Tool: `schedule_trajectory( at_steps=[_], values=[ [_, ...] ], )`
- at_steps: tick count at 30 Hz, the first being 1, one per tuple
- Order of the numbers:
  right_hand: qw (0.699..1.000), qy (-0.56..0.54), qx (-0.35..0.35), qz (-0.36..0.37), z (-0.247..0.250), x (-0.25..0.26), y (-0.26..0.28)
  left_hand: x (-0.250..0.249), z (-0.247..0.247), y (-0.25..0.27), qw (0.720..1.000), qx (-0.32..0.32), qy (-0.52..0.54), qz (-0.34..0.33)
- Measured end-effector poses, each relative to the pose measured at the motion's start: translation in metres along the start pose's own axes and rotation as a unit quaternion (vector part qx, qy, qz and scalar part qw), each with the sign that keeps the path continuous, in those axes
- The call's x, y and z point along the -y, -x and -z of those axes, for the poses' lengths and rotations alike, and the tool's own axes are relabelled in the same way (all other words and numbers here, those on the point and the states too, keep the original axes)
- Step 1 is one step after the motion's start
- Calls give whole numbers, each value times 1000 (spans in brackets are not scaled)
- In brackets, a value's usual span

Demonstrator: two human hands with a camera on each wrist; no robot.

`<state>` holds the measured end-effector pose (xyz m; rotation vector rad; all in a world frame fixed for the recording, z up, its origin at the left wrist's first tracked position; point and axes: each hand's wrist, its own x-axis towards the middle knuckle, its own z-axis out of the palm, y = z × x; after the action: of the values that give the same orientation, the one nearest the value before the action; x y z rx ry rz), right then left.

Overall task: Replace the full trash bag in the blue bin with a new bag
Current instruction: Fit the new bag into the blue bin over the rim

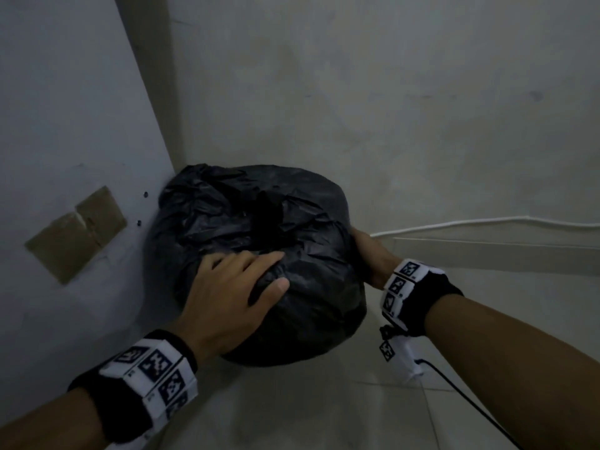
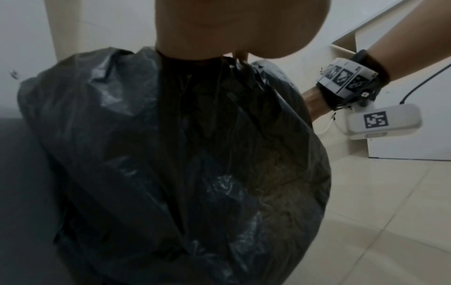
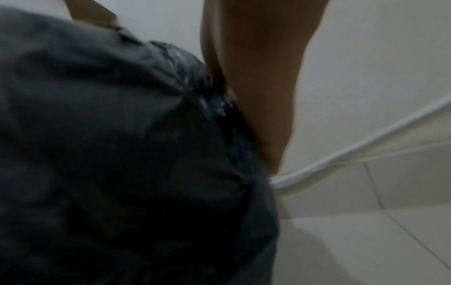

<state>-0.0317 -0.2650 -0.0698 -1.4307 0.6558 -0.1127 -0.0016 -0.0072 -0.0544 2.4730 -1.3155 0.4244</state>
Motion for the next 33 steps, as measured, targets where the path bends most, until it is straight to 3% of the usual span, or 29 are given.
schedule_trajectory(
  at_steps=[3,6,8,10,12,14,15,17,18,21,25,29,33],
  values=[
    [976,101,-147,126,9,-3,-9,7,3,1,1000,-16,-10,-9],
    [963,136,-169,159,24,-3,-10,19,8,2,999,-46,-1,-20],
    [938,314,-112,96,33,-6,-3,30,11,3,998,-57,10,-15],
    [887,461,-20,2,36,-16,6,40,14,5,998,-65,13,-3],
    [871,486,26,-65,34,-23,14,46,17,6,997,-74,7,-2],
    [884,459,12,-86,32,-25,13,47,17,7,994,-110,13,-8],
    [908,410,-12,-83,30,-25,10,46,17,7,991,-135,23,-10],
    [972,216,-66,-57,27,-20,5,38,18,6,985,-160,57,-18],
    [989,111,-83,-47,25,-15,5,32,18,5,984,-156,77,-23],
    [991,-92,-71,-63,19,0,11,9,18,4,989,-99,104,-32],
    [988,-128,24,-82,16,9,16,-8,13,7,999,-1,5,-53],
    [981,-166,101,-20,17,13,17,0,10,7,997,6,-45,-66],
    [989,-137,53,12,28,11,5,15,10,5,996,-35,-52,-62]
  ],
)
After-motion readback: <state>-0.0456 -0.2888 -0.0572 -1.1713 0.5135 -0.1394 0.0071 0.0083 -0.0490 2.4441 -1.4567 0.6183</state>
